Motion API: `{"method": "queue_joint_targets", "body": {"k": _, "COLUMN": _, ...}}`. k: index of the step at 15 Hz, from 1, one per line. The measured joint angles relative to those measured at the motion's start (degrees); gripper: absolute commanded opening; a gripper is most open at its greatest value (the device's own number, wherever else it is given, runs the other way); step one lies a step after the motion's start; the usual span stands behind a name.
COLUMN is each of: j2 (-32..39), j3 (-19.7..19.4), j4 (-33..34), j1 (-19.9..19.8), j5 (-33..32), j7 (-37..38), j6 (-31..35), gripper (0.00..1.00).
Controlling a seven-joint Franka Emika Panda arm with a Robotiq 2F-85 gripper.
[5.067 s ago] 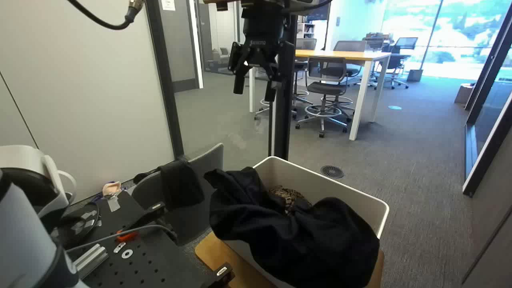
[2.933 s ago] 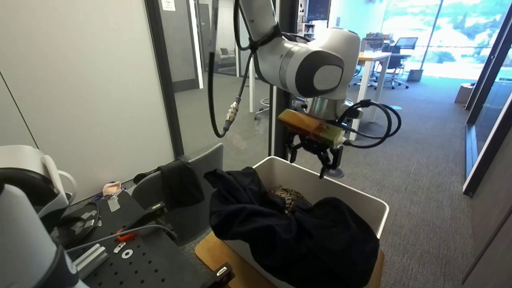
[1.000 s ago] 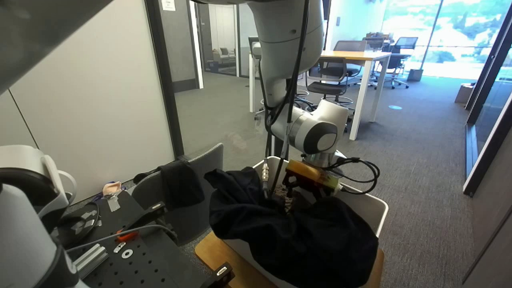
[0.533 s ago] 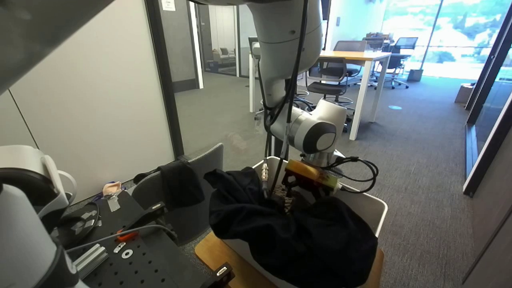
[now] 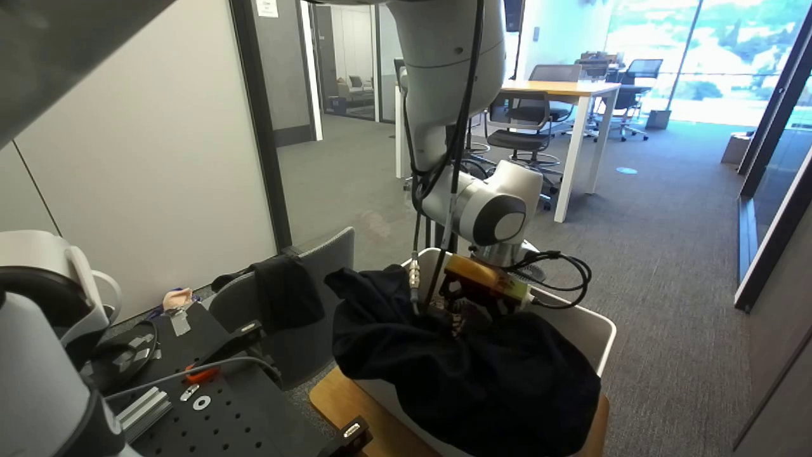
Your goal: Place the animal print clothing on the backrest of the chair
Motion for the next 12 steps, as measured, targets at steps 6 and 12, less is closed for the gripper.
{"method": "queue_joint_targets", "body": {"k": 6, "j2": 1.24, "j3": -0.28, "j4": -2.74, "j1": 1.28, "j5": 0.0, "j7": 0.31, "j6": 1.9, "gripper": 0.52}}
{"method": "queue_joint_targets", "body": {"k": 12, "j2": 1.02, "j3": -0.26, "j4": -2.87, "j1": 1.54, "j5": 0.0, "j7": 0.46, "j6": 2.27, "gripper": 0.15}}
